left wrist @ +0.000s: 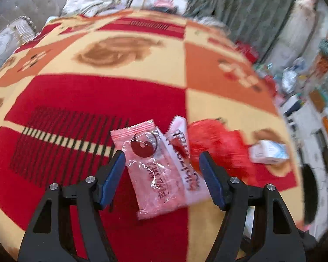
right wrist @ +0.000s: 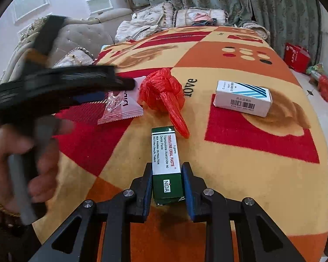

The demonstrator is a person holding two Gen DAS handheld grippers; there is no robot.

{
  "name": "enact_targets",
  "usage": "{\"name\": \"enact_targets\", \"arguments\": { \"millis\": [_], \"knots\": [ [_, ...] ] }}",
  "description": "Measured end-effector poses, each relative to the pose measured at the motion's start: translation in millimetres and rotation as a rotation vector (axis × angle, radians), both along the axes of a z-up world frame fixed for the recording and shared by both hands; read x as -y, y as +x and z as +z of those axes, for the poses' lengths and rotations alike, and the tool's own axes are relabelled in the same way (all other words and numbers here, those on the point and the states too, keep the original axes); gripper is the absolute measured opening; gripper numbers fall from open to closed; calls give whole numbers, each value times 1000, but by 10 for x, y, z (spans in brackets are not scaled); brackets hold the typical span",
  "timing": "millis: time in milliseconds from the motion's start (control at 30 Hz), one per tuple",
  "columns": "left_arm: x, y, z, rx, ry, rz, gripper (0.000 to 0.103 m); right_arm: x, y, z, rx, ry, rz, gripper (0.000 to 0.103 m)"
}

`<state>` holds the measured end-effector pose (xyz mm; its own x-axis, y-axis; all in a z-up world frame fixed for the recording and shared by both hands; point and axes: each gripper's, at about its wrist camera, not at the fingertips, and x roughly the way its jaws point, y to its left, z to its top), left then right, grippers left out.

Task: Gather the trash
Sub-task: 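Grasp the pink candy wrapper with the left tool while the right tool grasps the green toothpaste box, then carry the wrapper and toothpaste box over the black bin and open both tools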

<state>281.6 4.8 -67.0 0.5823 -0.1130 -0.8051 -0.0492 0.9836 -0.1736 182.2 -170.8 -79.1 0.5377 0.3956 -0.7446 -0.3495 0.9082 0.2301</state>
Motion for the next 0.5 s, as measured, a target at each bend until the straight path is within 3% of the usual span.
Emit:
{"name": "enact_targets", "arguments": {
  "millis": [133, 167, 200, 300, 500],
  "knots": [
    [29, -70, -121, 38, 65, 12, 68, 45, 16, -5, -11, 37, 3, 25],
    [22, -98, -120, 46, 69, 14, 61, 63, 24, -8, -15, 51, 3, 25],
    [2, -141, -117, 53, 77, 25, 41, 79, 31, -8, -19, 63, 2, 25],
    [-93, -295, -82, 59, 45, 40, 25, 100, 25, 7, -15, 76, 14, 24],
    [-156, -859, 118, 112, 35, 44, 21, 167, -107, 107, 1, 115, 47, 23]
  ]
}}
